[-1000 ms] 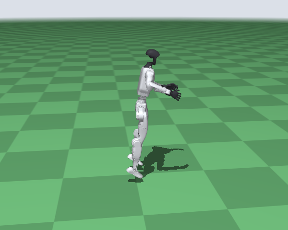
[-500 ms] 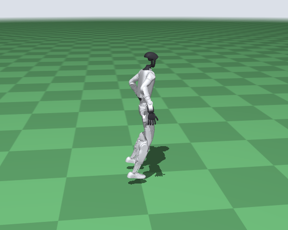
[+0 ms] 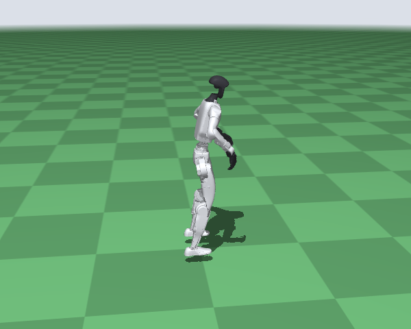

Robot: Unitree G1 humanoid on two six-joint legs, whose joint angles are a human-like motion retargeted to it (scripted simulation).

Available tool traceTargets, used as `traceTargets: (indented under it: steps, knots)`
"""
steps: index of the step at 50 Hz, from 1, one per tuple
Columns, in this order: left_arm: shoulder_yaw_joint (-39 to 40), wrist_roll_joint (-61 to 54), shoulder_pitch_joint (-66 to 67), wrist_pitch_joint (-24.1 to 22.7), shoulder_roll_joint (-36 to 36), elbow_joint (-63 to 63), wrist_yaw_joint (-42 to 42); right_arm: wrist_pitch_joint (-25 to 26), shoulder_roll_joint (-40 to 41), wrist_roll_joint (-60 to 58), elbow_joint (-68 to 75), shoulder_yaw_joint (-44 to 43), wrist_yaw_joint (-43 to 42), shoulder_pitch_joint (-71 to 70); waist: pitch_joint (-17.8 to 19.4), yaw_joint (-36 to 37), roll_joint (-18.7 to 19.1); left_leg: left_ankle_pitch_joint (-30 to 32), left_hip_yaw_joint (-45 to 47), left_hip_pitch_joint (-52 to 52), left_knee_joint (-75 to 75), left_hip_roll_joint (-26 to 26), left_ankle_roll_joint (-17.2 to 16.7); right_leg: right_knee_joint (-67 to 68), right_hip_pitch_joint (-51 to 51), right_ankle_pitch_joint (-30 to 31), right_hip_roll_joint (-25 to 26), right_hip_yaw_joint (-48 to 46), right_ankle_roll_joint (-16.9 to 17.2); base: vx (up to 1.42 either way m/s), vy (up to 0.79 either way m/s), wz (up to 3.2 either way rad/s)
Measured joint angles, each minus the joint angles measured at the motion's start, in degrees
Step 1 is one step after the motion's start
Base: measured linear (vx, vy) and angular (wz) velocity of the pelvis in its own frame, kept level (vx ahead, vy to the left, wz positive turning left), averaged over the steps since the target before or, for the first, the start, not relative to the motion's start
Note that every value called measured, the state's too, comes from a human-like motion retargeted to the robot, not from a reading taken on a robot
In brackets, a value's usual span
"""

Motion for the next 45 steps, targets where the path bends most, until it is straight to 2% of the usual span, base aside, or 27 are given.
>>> traceTargets:
  steps: [2,5,9,12,17,20,23,26,29,32,37,39,40,42,45]
  knots:
    - [0.33,-5.94,3.87,3.16,0.61,-3.03,-1.36,2.56,-0.38,3.54,-2.94,-2.31,1.72,5.45,0.89,-0.44,-0.12,0.58,0.24,-0.79,0.44,-0.52,1.52,0.59,-0.78,-0.31,-0.35,0.63,-1.3,-0.03,0.02,-0.02]
    - [0.16,-14.82,10.71,6.09,-3.23,-5.11,2.52,4.07,1.98,9.71,-5.1,-4.91,-2.2,13.57,1.53,-0.87,1.28,2.93,1.11,0.54,-1.35,0.32,-0.8,-0.65,-0.25,2.94,0.27,1.17,-0.17,0.01,0.02,-0.3]
    - [-0.36,-21.77,16.59,5.75,-9.17,-5.46,12.13,3.16,6.37,15.26,-5.99,-5.36,-13.63,18.82,-0.93,-0.7,1.78,3.7,2.85,2.52,-5.28,1.11,-3.87,-4.01,0.64,3.95,0.6,2.14,3.4,0.05,-0.01,-0.41]
    - [-0.8,-26.09,17.48,4.84,-11.91,-4.39,16.56,2.48,9.47,18.14,-4.59,-3.97,-20.01,18.78,-2.34,-1.03,1.28,4.15,3.5,3.13,-8.42,0.76,-4.13,-5.87,0.45,3.12,0.21,2.51,3.69,0.01,-0.01,-0.08]
    - [-2.79,-34.84,17.73,3.23,-14.96,-2.46,17.39,2.22,12.49,26.63,-2.69,-2.43,-21.22,19.66,0.06,-1.67,2.16,6.62,3.92,6.21,-12.98,0.81,-6.1,-8.22,2.24,4.58,0.24,2.94,3.49,0.0,0.0,0.0]
    - [-3.58,-36.1,17.54,3.84,-14.56,-1.68,16.29,2.79,13.64,32.42,-1.5,-2.88,-21.06,21.85,0.82,-1.48,2.4,7.06,4.22,7.22,-13.11,0.84,-7.09,-8.24,3.08,5.16,0.22,3.0,4.07,0.0,0.0,0.0]
    - [-4.53,-32.6,15.03,5.76,-12.83,0.07,15.85,3.82,13.7,33.14,0.74,-2.68,-22.27,21.72,-0.35,-1.42,2.08,5.77,4.12,6.08,-11.39,0.65,-5.72,-6.74,2.09,4.18,0.1,2.71,3.69,0.0,0.0,0.0]
    - [-6.12,-28.58,11.55,7.0,-12.09,2.53,15.27,4.5,12.7,28.63,2.54,-1.13,-22.59,18.69,-1.27,-1.52,2.03,4.35,4.04,4.64,-9.65,0.73,-3.99,-5.75,1.02,3.32,0.24,2.74,3.2,0.0,0.0,0.0]
    - [-6.86,-27.77,9.83,6.32,-12.8,4.09,14.13,4.14,12.21,24.11,3.5,0.17,-21.93,15.53,-0.47,-1.63,2.26,3.95,4.13,4.8,-9.46,0.96,-3.98,-6.17,1.37,3.26,0.45,3.08,3.24,0.0,0.0,0.0]
    - [-5.31,-30.0,11.55,3.96,-13.87,3.23,11.73,3.18,12.26,24.1,2.76,-0.56,-19.36,15.84,2.1,-1.79,2.9,5.21,4.16,7.39,-11.31,1.36,-6.41,-7.6,3.63,4.73,0.75,3.35,4.04,0.07,0.0,-0.08]
    - [-0.01,-35.29,20.75,1.5,-15.86,-3.1,3.0,3.8,11.58,26.14,-3.99,-7.12,-6.96,25.15,8.6,-2.31,5.63,13.7,3.94,15.67,-15.47,2.44,-15.49,-12.88,12.51,15.05,1.32,2.86,8.35,0.13,0.04,0.04]
    - [0.84,-36.38,23.23,2.0,-16.9,-4.68,-0.5,4.62,11.17,24.92,-5.78,-9.42,-2.47,27.27,9.96,-3.56,5.83,18.64,2.78,16.65,-15.74,0.44,-15.49,-13.8,14.8,19.55,0.26,1.42,9.51,0.14,0.14,0.52]
    - [1.05,-36.44,23.95,2.33,-17.32,-4.93,-2.06,5.01,10.93,24.1,-6.16,-10.0,-0.66,27.53,10.04,-3.75,5.99,21.03,2.49,16.5,-15.7,0.17,-15.49,-14.06,15.08,21.79,0.44,1.21,9.51,0.1,0.0,0.24]
    - [0.58,-34.61,23.69,2.79,-17.58,-3.6,-4.45,5.57,10.26,22.7,-5.13,-9.25,1.39,26.37,7.84,-3.45,5.89,24.39,1.55,13.84,-15.12,0.63,-15.49,-14.25,12.87,24.9,0.89,2.39,9.51,0.07,-0.09,0.02]
    - [-0.83,-29.87,21.09,2.9,-16.2,-0.43,-6.66,5.88,8.71,21.5,-2.98,-6.69,2.7,24.56,4.65,-2.96,5.41,24.17,-0.81,9.75,-13.09,1.94,-15.49,-13.68,9.49,24.79,1.42,5.64,9.51,-0.01,-0.12,-0.09]
